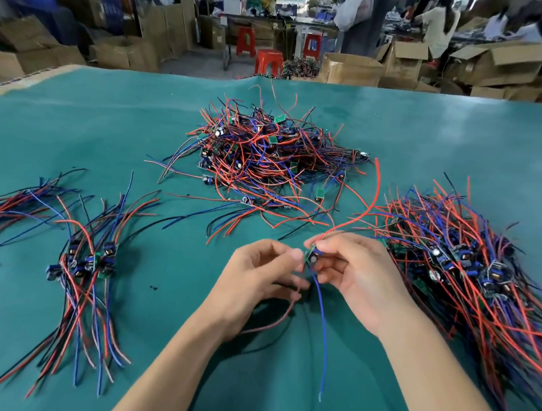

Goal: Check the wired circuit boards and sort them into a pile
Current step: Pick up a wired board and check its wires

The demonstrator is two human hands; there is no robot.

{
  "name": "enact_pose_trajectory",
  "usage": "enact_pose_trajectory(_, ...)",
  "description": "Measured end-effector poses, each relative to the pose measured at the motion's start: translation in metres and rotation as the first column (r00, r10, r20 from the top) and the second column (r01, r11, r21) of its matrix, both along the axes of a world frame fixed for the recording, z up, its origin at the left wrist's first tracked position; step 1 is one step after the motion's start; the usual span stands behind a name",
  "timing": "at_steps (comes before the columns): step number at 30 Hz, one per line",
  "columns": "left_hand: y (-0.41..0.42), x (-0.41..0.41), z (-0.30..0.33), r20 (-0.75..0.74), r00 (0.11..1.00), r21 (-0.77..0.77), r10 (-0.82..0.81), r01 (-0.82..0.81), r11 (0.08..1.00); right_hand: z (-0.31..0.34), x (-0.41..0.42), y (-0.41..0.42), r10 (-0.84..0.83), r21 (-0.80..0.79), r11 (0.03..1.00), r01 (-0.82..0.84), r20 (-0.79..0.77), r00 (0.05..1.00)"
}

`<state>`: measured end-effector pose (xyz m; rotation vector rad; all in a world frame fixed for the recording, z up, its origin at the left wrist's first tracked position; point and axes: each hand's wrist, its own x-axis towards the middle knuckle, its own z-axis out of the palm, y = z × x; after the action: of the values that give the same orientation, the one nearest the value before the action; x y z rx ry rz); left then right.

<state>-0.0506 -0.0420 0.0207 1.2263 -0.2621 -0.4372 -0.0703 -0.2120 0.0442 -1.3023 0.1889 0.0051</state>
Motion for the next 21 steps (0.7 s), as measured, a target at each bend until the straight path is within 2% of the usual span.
enact_pose_trajectory(4,-0.001,-0.004,0.000,0.081,0.995,0.100,-0.054,0.046,0.994,-0.005,-0.001,0.009,0.027,-0.101,0.995,-0.020,0.071,0.997)
enact_pose_trajectory(7,-0.002,-0.005,0.000,0.104,0.992,0.133,-0.065,0.051,0.990,-0.007,0.000,0.010,0.015,-0.046,0.999,-0.013,0.055,0.998)
enact_pose_trajectory(9,-0.001,-0.006,0.001,0.105,0.988,0.164,-0.117,0.099,0.982,-0.006,0.000,0.008,0.066,0.019,0.998,-0.067,0.006,0.998)
enact_pose_trajectory(13,0.003,-0.006,0.003,0.043,0.973,0.084,-0.228,0.223,0.971,-0.006,0.001,0.001,0.186,0.094,0.979,-0.181,-0.051,0.981)
enact_pose_trajectory(18,-0.004,-0.009,0.003,0.087,0.982,0.160,-0.166,0.151,0.976,-0.008,0.002,0.001,0.119,0.057,0.992,-0.114,-0.074,0.990)
enact_pose_trajectory(21,-0.004,-0.010,0.004,0.091,0.980,0.180,-0.178,0.159,0.971,-0.009,0.005,-0.004,-0.099,-0.008,0.995,0.099,-0.035,0.994)
